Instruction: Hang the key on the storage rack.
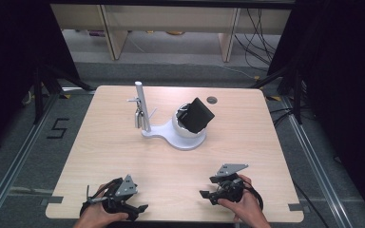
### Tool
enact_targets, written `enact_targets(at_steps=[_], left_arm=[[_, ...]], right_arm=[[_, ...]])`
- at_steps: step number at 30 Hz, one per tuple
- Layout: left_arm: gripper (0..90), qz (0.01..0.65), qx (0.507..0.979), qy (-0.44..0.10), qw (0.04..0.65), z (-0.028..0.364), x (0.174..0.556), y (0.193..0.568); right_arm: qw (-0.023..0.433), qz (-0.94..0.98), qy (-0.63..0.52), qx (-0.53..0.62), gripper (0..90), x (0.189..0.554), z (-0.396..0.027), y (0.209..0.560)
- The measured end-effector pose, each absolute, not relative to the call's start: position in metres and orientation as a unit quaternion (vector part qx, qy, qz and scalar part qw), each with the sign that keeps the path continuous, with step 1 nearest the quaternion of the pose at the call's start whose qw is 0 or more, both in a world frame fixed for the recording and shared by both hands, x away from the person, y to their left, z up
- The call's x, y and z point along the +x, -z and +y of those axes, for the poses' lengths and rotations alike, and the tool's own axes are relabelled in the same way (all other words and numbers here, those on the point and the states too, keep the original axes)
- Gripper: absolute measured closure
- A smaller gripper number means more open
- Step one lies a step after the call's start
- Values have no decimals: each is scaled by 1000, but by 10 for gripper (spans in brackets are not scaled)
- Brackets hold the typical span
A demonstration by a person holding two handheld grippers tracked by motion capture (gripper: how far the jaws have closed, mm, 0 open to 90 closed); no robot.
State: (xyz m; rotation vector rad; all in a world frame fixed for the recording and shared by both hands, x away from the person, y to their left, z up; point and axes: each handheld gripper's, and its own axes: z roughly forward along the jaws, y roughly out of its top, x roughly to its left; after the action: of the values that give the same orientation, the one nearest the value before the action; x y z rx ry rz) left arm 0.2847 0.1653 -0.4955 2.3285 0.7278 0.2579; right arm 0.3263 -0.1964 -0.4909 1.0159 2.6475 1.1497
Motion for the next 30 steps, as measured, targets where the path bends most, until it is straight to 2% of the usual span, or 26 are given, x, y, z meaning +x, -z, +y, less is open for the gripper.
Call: enact_targets(at_steps=[12,30], left_arm=[[210,289,886,-121,343,171,264,498],[207,292,889,-128,329,170,266,504]], right_arm=[[44,861,-378,337,325,325,-195,489],[42,865,-369,338,277,325,-193,492]])
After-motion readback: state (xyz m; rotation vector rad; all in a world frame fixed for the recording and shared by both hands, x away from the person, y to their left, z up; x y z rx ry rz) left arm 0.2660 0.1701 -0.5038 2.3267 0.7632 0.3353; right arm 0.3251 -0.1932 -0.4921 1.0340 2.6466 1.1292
